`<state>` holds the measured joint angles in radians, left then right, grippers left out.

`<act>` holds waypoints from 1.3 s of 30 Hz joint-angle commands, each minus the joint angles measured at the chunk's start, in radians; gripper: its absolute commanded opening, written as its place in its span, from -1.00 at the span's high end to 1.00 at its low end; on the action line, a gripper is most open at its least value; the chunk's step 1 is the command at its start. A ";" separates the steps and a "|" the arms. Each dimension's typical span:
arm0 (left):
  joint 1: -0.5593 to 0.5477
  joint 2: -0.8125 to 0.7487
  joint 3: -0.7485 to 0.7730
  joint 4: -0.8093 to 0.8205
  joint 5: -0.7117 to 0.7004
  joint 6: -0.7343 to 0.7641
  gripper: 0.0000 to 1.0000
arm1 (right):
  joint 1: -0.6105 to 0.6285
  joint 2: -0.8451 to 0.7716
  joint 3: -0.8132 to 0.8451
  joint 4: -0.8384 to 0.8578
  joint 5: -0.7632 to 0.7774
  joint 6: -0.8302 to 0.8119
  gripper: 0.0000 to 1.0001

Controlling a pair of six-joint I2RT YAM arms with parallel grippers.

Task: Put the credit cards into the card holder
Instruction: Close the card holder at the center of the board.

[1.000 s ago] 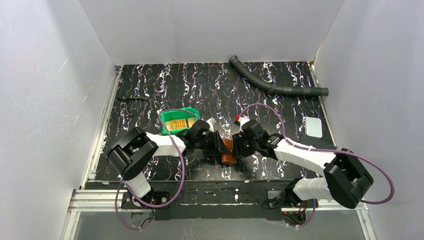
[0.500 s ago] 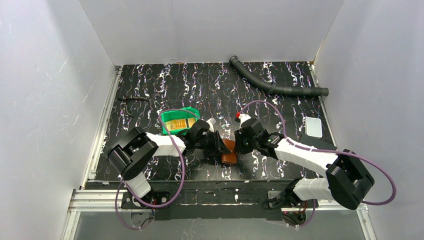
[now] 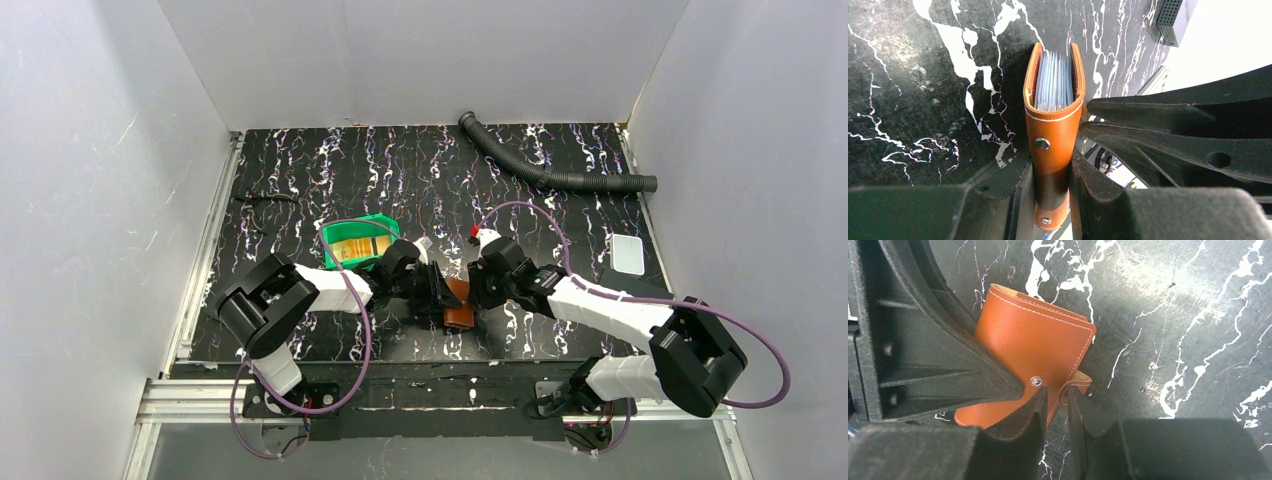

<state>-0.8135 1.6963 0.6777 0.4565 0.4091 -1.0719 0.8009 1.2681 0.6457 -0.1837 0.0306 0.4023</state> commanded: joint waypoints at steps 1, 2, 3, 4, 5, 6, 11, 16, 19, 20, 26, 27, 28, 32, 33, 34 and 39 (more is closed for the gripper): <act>0.003 0.005 -0.011 -0.004 0.007 0.005 1.00 | 0.004 0.021 0.046 -0.013 -0.003 -0.028 0.40; 0.002 0.005 -0.011 -0.003 0.008 0.006 1.00 | 0.004 0.023 0.047 -0.018 0.003 -0.029 0.41; 0.003 0.004 -0.011 -0.004 0.008 0.006 1.00 | 0.004 0.024 0.049 -0.024 0.011 -0.029 0.42; 0.002 0.003 -0.012 -0.004 0.008 0.006 1.00 | 0.006 0.024 0.051 -0.030 0.020 -0.030 0.42; 0.002 0.004 -0.012 -0.004 0.008 0.006 1.00 | 0.006 0.024 0.054 -0.034 0.024 -0.033 0.40; 0.002 0.005 -0.012 -0.004 0.009 0.006 1.00 | 0.007 0.023 0.056 -0.039 0.029 -0.036 0.36; 0.003 0.008 -0.011 -0.003 0.010 0.004 1.00 | 0.014 0.021 0.060 -0.051 0.043 -0.052 0.23; 0.003 0.005 -0.012 -0.002 0.011 0.004 1.00 | 0.021 0.019 0.061 -0.049 0.067 -0.044 0.43; 0.003 0.006 -0.015 -0.001 0.010 0.002 1.00 | 0.021 -0.006 0.055 -0.039 0.084 -0.032 0.69; 0.003 0.008 -0.015 -0.002 0.010 0.002 1.00 | 0.021 -0.013 0.055 -0.039 0.086 -0.028 0.84; 0.004 0.033 -0.019 -0.003 0.016 -0.007 1.00 | 0.020 -0.061 0.022 0.020 0.042 -0.008 0.97; 0.004 0.041 -0.017 -0.003 0.019 -0.009 1.00 | 0.020 -0.068 0.010 0.045 0.025 -0.007 0.97; 0.004 0.049 -0.016 -0.003 0.022 -0.012 1.00 | 0.020 -0.073 -0.002 0.069 0.009 -0.006 0.97; 0.006 0.075 -0.019 -0.002 0.022 -0.023 1.00 | 0.020 -0.055 -0.038 0.145 -0.052 0.013 0.97; 0.008 0.078 -0.021 -0.001 0.022 -0.022 1.00 | 0.020 -0.045 -0.041 0.152 -0.059 0.018 0.97; 0.008 0.078 -0.022 -0.001 0.021 -0.021 1.00 | 0.019 -0.037 -0.046 0.164 -0.061 0.024 0.97; 0.010 0.073 -0.033 0.000 0.021 -0.018 1.00 | 0.007 -0.039 -0.101 0.274 -0.080 0.081 0.97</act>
<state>-0.8021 1.7466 0.6748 0.5162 0.4500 -1.1057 0.8156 1.2357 0.5750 -0.0861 0.0051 0.4176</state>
